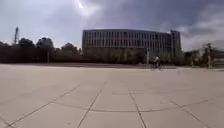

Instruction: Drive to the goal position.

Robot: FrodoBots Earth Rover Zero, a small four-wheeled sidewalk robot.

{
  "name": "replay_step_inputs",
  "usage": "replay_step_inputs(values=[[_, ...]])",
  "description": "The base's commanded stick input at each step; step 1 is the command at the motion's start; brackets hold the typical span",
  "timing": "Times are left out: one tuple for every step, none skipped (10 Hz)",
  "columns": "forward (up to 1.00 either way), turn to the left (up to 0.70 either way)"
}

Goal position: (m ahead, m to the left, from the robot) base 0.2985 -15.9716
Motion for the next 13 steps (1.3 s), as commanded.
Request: replay_step_inputs(values=[[1.00, -0.36], [1.00, -0.36], [1.00, -0.36], [1.00, -0.36], [1.00, -0.36], [1.00, -0.36], [1.00, -0.36], [1.00, -0.36], [1.00, -0.36], [1.00, -0.36], [1.00, -0.36], [1.00, -0.36], [1.00, -0.36]])
